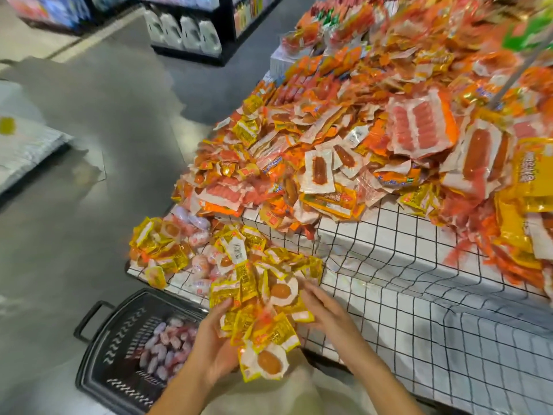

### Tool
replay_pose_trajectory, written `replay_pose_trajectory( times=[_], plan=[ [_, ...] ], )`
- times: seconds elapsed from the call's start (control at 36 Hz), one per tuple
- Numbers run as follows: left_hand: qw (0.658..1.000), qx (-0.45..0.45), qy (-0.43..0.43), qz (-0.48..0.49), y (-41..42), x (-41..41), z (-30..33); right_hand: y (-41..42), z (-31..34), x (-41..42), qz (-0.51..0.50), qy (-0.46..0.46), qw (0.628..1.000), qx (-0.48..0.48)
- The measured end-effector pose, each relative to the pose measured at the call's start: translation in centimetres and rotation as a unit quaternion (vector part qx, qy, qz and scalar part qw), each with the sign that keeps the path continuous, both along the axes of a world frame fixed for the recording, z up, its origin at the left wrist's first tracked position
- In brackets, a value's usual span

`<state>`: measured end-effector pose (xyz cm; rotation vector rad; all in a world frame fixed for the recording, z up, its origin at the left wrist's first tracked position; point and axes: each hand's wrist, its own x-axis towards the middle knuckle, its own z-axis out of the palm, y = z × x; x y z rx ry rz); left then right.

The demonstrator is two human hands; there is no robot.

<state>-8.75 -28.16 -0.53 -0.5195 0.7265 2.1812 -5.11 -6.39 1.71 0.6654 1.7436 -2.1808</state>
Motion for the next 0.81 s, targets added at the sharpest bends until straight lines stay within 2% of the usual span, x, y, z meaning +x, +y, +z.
replay_pose_trajectory(
  times=[0.08,0.14,0.22,0.36,0.44,0.58,0.69,0.81],
  plan=[
    [0.999,0.006,-0.018,0.041,-1.8,-0.8,-0.6,1.2,-2.8,-1.2,-0.090,-0.007,0.993,0.082],
    [0.998,0.008,-0.013,0.061,-3.1,-1.5,-0.6,2.0,-5.0,-1.8,-0.144,-0.050,0.981,0.118],
    [0.997,-0.008,-0.009,0.071,-5.0,-2.4,-1.0,2.1,-8.0,-2.8,-0.142,-0.122,0.977,0.105],
    [0.998,-0.032,-0.029,0.048,-7.9,-3.7,-1.2,0.0,-8.9,-5.7,-0.130,-0.090,0.980,0.124],
    [0.997,-0.065,-0.029,0.031,-9.1,-4.3,-1.6,-1.5,-8.4,-7.2,-0.150,-0.127,0.974,0.117],
    [0.998,-0.053,-0.033,-0.002,-10.1,-5.2,-1.9,-3.3,-8.8,-7.0,-0.199,-0.149,0.962,0.113],
    [0.997,-0.057,-0.045,-0.030,-10.6,-5.9,-2.3,-3.7,-8.6,-6.0,-0.267,-0.098,0.955,0.080],
    [0.996,-0.054,-0.055,-0.052,-10.6,-6.6,-3.0,-2.7,-7.3,-4.1,-0.285,-0.052,0.957,-0.005]
  ],
)
